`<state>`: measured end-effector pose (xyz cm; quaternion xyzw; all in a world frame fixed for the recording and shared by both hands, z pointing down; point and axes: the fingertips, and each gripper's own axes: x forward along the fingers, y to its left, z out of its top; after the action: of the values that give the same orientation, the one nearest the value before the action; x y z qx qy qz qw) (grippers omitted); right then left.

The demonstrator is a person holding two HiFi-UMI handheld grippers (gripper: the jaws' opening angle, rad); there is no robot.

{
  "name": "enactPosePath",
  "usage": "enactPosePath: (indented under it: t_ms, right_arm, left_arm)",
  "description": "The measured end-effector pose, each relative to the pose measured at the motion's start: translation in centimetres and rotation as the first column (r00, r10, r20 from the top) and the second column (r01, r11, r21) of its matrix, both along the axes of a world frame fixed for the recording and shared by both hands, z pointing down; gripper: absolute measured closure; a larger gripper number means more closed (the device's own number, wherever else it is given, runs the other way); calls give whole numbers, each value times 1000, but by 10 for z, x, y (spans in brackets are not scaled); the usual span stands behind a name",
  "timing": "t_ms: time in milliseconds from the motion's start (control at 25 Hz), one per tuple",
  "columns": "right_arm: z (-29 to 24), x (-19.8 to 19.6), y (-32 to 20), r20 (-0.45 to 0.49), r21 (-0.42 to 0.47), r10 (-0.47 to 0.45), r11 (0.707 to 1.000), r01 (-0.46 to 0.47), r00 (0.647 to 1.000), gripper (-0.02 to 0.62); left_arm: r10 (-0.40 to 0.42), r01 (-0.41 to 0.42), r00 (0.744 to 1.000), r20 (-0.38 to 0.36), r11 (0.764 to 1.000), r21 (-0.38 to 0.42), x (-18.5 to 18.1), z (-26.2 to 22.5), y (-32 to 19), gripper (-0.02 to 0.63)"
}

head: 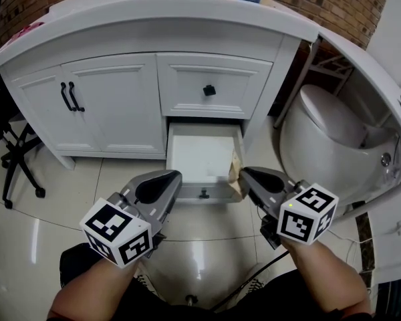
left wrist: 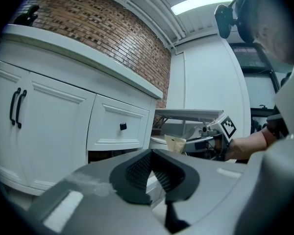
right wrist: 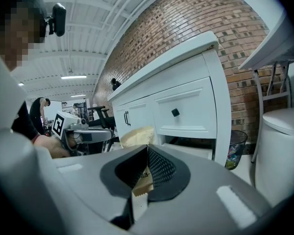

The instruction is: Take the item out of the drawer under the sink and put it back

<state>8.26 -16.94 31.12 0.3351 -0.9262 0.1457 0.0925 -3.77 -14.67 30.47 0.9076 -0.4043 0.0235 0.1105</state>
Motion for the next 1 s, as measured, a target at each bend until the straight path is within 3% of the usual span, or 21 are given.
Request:
enactPosePath:
  t_ms: [320,520,720,880,1000]
  right_arm:
    - [-1,10,-20,-36,47,46,998,-45,998,586]
    - [6,18,-56,-159,112,69,992,-51,985,586]
    - [25,4,-92,-264,98,47,995,-22,963,586]
    - [53,-16,-121,-350,53,-6,998,27,937,586]
    - [72,-33,-137,-472,36,-85,993,115,877,586]
  left_arm:
    - [-1,1,1000,0,1000,13,0,-4,2,600]
    - [-13,13,1000,7,1000,23,-3,-5,2,600]
    - [-18,18,1000,12,1000,8,-5,1,-2,600]
    - [-26,26,1000,13,1000,-15,-8,11,-10,600]
    - [-29,29,1000,3,999,-22,-9,12,-15,600]
